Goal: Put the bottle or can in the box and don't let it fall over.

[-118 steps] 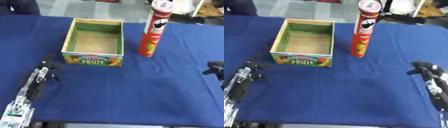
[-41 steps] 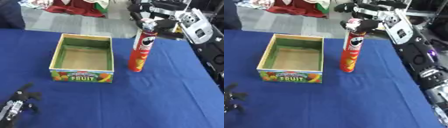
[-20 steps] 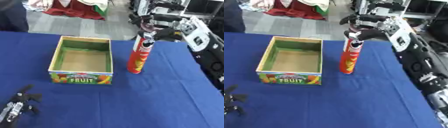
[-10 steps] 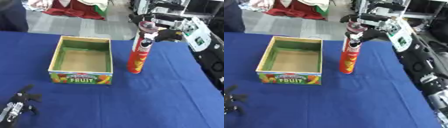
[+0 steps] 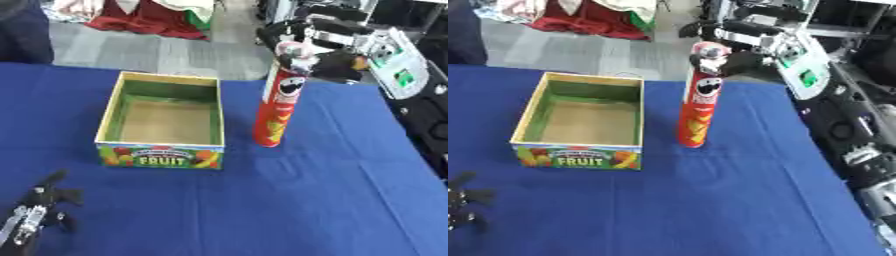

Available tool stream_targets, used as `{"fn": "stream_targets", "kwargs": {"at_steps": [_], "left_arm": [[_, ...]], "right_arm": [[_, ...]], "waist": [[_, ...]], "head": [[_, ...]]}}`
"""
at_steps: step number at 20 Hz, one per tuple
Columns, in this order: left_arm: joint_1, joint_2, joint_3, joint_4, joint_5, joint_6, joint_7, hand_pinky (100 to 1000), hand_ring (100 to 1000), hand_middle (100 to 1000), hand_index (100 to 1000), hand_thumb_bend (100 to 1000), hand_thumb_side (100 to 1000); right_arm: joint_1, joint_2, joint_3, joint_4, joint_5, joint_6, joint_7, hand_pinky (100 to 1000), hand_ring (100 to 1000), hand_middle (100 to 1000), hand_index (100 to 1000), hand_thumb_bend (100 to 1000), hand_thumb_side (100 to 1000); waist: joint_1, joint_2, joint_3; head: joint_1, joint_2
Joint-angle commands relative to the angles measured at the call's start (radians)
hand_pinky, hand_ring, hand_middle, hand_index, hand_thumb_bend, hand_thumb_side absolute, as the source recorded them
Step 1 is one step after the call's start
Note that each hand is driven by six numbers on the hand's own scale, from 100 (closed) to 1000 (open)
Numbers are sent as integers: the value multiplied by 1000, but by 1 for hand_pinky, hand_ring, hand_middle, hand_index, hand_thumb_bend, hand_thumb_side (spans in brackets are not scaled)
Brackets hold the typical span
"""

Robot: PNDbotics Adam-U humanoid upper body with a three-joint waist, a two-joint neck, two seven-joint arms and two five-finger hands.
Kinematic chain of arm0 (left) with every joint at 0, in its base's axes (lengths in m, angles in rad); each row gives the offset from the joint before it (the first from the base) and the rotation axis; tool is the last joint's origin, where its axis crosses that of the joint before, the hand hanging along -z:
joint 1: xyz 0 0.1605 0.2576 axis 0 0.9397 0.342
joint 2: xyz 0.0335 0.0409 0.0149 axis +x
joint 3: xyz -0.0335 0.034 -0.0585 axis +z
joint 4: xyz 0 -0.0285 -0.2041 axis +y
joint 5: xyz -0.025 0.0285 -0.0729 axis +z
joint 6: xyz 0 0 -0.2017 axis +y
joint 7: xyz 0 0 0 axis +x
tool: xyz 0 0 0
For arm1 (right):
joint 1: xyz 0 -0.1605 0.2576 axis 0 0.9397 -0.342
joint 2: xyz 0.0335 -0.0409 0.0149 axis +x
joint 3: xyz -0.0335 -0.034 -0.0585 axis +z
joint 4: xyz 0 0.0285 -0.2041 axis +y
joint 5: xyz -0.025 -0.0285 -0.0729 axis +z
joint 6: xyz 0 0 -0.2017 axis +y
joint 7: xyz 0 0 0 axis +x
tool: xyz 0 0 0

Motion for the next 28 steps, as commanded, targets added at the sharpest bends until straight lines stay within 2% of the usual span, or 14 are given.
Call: {"fn": "stream_targets", "kwargs": {"at_steps": [1,4,7,15,17,18,19,20,21,22,25,26,28], "left_arm": [[-5,12,6,-15,-5,-2,4,454,838,563,972,100,866],[-6,12,5,-15,-6,-3,3,454,838,563,972,100,866],[-6,12,5,-15,-7,-3,3,453,838,563,972,100,869],[-8,11,5,-15,-10,-2,3,453,839,563,972,100,870],[-8,10,6,-14,-10,-1,4,453,839,562,971,100,870],[-8,10,6,-14,-10,-1,4,453,839,562,971,100,870],[-8,10,6,-14,-10,-1,4,453,839,562,971,100,870],[-8,10,6,-14,-10,-1,5,453,839,562,971,100,870],[-8,10,6,-15,-10,-1,5,453,839,562,971,100,870],[-9,10,6,-15,-10,-1,5,453,840,562,971,100,870],[-9,9,7,-15,-10,-1,5,452,840,562,971,100,871],[-9,9,7,-15,-11,-1,6,452,840,562,971,100,872],[-10,8,8,-16,-11,-1,6,452,840,562,971,100,871]], "right_arm": [[-14,-34,-22,6,56,-267,264,1000,1000,997,1000,100,812],[-15,-28,-26,21,117,-274,244,1000,1000,999,1000,100,824],[-15,-20,-22,34,163,-286,226,1000,1000,994,1000,100,879],[-8,-3,-20,75,231,-295,198,1000,965,977,1000,100,948],[-4,1,-21,86,240,-295,190,959,926,963,1000,100,958],[-3,3,-22,90,245,-294,185,873,867,924,979,100,941],[-2,5,-22,93,248,-293,180,862,859,920,975,100,936],[-1,8,-21,94,250,-293,173,768,788,880,933,100,784],[0,10,-21,95,251,-294,166,713,748,849,905,100,357],[1,11,-20,95,255,-295,158,678,722,832,893,100,304],[7,12,-20,88,260,-299,128,543,617,755,813,100,296],[8,12,-21,85,259,-300,113,471,550,664,728,100,293],[12,12,-23,78,254,-304,76,376,470,558,624,100,278]], "waist": [[7,-17,-1],[7,-15,1],[6,-14,3],[3,-12,8],[3,-12,9],[3,-12,9],[3,-12,9],[3,-11,10],[3,-11,10],[4,-11,10],[4,-9,11],[4,-8,11],[4,-7,12]], "head": [[-2,-15],[-4,-16],[-6,-17],[-9,-19],[-9,-20],[-9,-20],[-9,-20],[-9,-21],[-9,-21],[-9,-20],[-10,-20],[-10,-20],[-10,-20]]}}
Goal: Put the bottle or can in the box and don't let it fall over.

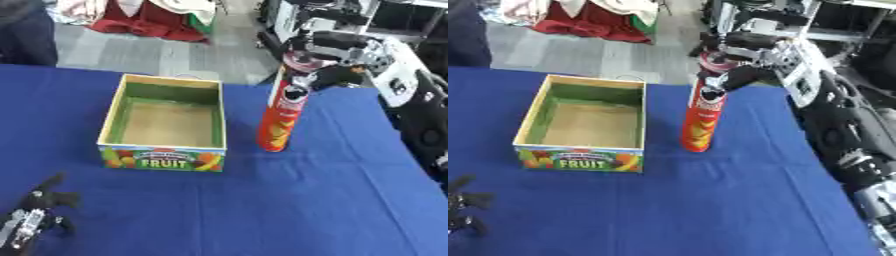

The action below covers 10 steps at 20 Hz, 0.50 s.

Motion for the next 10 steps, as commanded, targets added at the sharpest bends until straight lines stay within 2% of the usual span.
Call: {"fn": "stream_targets", "kwargs": {"at_steps": [1,2,6,10], "left_arm": [[-10,9,8,-16,-4,-3,5,452,840,562,971,100,871],[-11,8,8,-16,-3,-3,5,452,840,562,971,100,872],[-12,7,10,-17,-4,-2,7,452,840,562,971,100,874],[-12,5,10,-17,-3,-1,8,452,841,562,971,100,875]], "right_arm": [[9,-9,5,0,6,-211,150,341,443,526,591,100,271],[11,-9,5,-5,4,-217,126,263,382,456,520,100,256],[15,-10,0,-32,-14,-258,-8,100,262,319,413,100,224],[16,-15,8,-77,-48,-267,-152,100,181,247,357,100,208]], "waist": [[7,-6,1],[7,-5,2],[9,-2,5],[10,-1,6]], "head": [[-5,-11],[-6,-11],[-7,-10],[-6,-10]]}}
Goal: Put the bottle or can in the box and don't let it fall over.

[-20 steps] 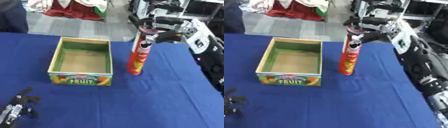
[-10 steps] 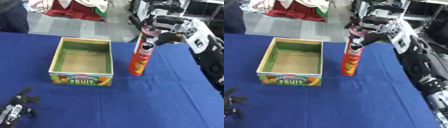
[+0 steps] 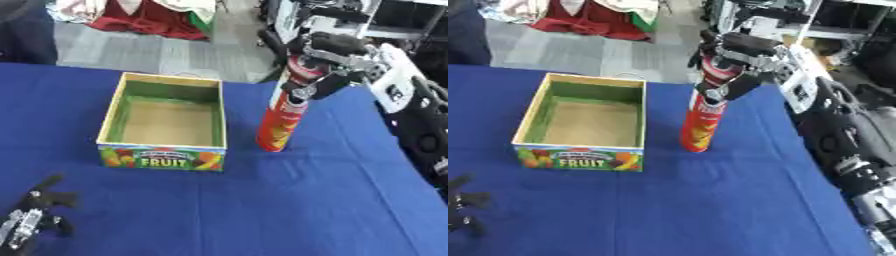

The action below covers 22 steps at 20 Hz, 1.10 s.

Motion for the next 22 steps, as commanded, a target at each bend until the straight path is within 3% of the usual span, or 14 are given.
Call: {"fn": "stream_targets", "kwargs": {"at_steps": [1,9,16,22], "left_arm": [[-10,5,7,-17,-3,-1,4,452,841,562,971,100,875],[-9,5,7,-16,-3,0,5,452,841,561,970,100,874],[-6,12,6,-15,-1,1,4,452,842,561,970,100,872],[-28,13,-5,-16,7,1,-5,452,841,561,970,100,856]], "right_arm": [[-13,-20,3,-49,-32,-98,-16,100,165,231,349,100,205],[-20,-61,11,-128,-66,-99,-158,100,112,177,307,100,200],[-54,-140,-15,-188,-153,-99,-195,100,112,175,298,100,198],[-106,-122,-27,-172,-214,-99,-186,100,111,176,299,100,200]], "waist": [[8,-10,1],[7,-14,2],[-4,-23,13],[-14,-27,70]], "head": [[-2,-10],[-11,-6],[-15,-3],[-44,-10]]}}
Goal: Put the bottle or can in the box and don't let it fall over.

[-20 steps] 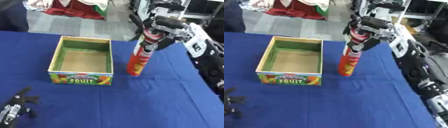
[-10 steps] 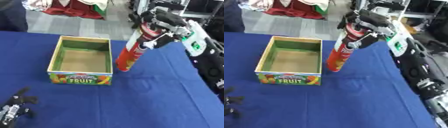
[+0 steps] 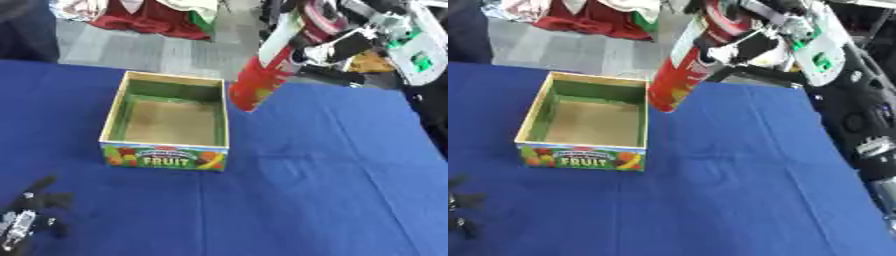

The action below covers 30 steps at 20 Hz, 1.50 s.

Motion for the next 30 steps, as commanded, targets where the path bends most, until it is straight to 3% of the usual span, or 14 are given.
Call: {"fn": "stream_targets", "kwargs": {"at_steps": [1,8,9,10,11,13,15,20,25,27,30], "left_arm": [[-23,12,-10,-17,8,-3,-9,453,841,561,970,100,850],[-59,4,-31,-18,25,1,-31,453,841,561,970,100,847],[-63,3,-34,-19,27,1,-34,453,841,561,969,100,842],[-67,2,-37,-20,31,1,-37,453,841,561,969,100,841],[-70,1,-39,-20,34,1,-39,453,841,560,969,100,842],[-72,0,-41,-20,36,2,-42,452,841,560,969,100,847],[-71,0,-41,-18,35,4,-43,452,841,560,969,100,848],[-70,-2,-44,-17,32,4,-46,452,842,560,969,100,850],[-64,-2,-43,-16,30,3,-45,451,842,560,969,100,853],[-56,-2,-40,-14,27,4,-42,451,843,560,969,100,860],[-41,-2,-33,-9,18,4,-36,451,843,559,969,100,863]], "right_arm": [[-39,-14,-14,-1,-28,2,12,100,112,177,301,100,200],[-57,67,4,68,15,2,115,100,190,242,391,100,198],[-55,79,5,81,26,2,131,112,307,348,508,100,201],[-53,90,5,98,41,2,150,181,357,393,553,100,204],[-52,98,7,111,59,2,171,668,682,671,846,100,202],[-51,110,13,113,94,2,206,967,947,938,1000,100,224],[-47,116,19,103,96,2,221,1000,1000,1000,1000,100,316],[-41,120,24,81,9,2,246,1000,1000,1000,1000,100,353],[-38,110,18,40,-124,2,263,1000,1000,1000,1000,100,298],[-31,94,11,22,-191,3,250,1000,991,1000,1000,100,194],[3,51,4,-46,-303,23,229,1000,975,985,1000,100,148]], "waist": [[4,-21,18],[-3,-11,90],[-2,-9,97],[-1,-8,104],[-1,-8,109],[-1,-7,113],[-2,-6,111],[-2,-5,104],[3,-6,90],[6,-9,69],[10,-15,19]], "head": [[-23,-12],[-59,-19],[-63,-21],[-66,-23],[-68,-23],[-71,-25],[-71,-26],[-70,-29],[-66,-26],[-56,-23],[-27,-16]]}}
